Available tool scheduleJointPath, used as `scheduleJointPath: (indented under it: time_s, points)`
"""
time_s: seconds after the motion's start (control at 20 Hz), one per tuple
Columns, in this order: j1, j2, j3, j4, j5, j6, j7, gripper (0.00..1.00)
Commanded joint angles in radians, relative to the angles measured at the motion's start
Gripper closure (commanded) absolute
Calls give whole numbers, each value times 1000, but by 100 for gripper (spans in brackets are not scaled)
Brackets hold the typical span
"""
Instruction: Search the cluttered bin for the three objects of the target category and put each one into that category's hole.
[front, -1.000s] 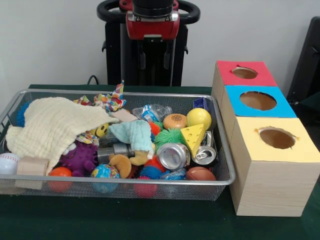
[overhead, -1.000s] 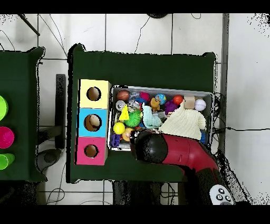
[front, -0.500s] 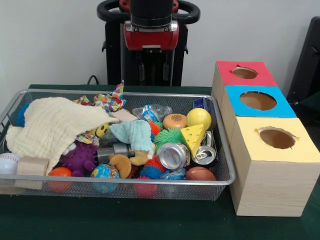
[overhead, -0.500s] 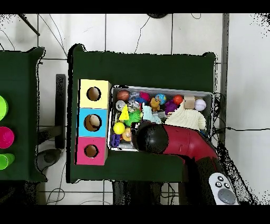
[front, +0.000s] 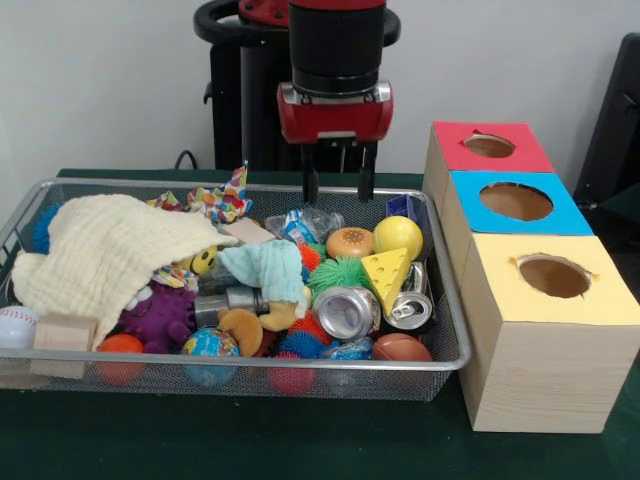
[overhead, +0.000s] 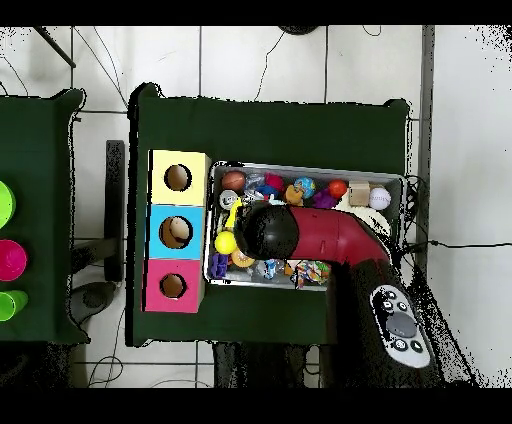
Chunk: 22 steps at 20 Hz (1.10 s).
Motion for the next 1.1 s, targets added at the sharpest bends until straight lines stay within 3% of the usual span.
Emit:
scheduleJointPath:
  time_s: [0.05,0.45,1.1]
  points:
    - [25,141,26,-204,-19,-39,83,0]
    - [7,211,37,-304,-29,5,25,0]
    - [2,224,35,-340,-36,55,-4,0]
